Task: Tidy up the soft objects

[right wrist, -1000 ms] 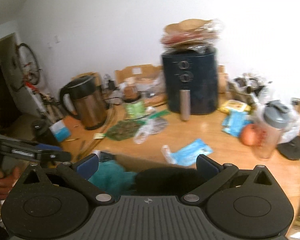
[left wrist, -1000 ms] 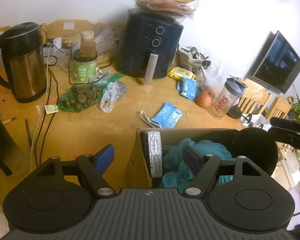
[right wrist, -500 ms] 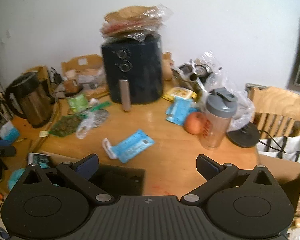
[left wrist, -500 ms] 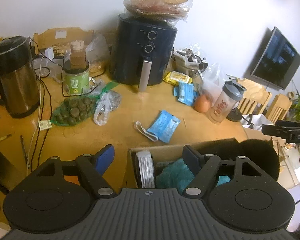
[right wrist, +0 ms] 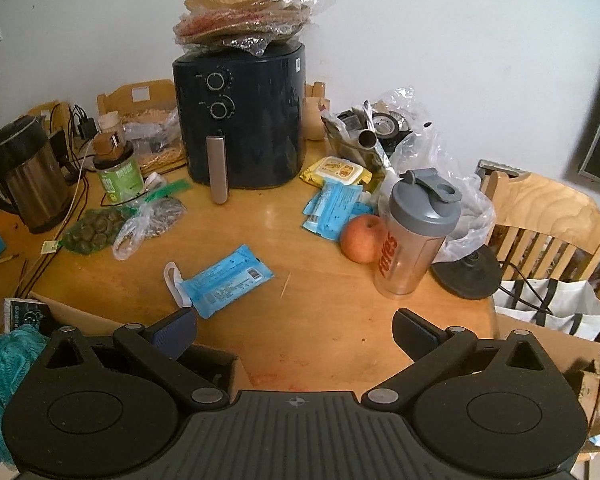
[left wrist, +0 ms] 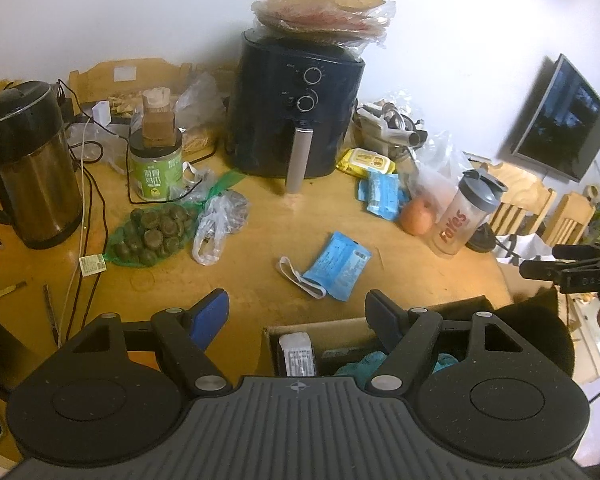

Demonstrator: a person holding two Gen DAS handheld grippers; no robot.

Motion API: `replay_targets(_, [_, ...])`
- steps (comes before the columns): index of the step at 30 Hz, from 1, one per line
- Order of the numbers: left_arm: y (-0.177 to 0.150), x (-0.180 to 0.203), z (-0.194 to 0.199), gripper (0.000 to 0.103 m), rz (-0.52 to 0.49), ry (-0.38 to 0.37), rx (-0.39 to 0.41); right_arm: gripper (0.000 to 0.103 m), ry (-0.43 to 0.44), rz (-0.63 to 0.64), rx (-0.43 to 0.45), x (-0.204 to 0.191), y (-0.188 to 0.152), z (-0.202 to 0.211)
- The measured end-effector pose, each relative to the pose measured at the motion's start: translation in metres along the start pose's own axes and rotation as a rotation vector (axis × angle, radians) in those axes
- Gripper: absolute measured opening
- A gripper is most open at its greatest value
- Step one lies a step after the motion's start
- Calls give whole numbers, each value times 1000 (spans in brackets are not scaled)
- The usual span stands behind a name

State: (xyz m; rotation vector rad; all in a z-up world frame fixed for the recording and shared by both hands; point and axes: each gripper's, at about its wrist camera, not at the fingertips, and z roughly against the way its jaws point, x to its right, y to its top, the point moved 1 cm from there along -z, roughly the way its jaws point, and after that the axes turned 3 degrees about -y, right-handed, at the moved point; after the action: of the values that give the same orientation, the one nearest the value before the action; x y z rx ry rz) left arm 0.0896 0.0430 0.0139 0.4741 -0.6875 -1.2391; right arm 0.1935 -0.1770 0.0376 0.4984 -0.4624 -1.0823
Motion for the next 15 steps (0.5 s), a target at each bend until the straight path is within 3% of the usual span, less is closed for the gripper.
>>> replay_targets(15, [13, -14, -22, 75, 18, 42, -30, 103, 72, 122, -45, 4, 27, -53])
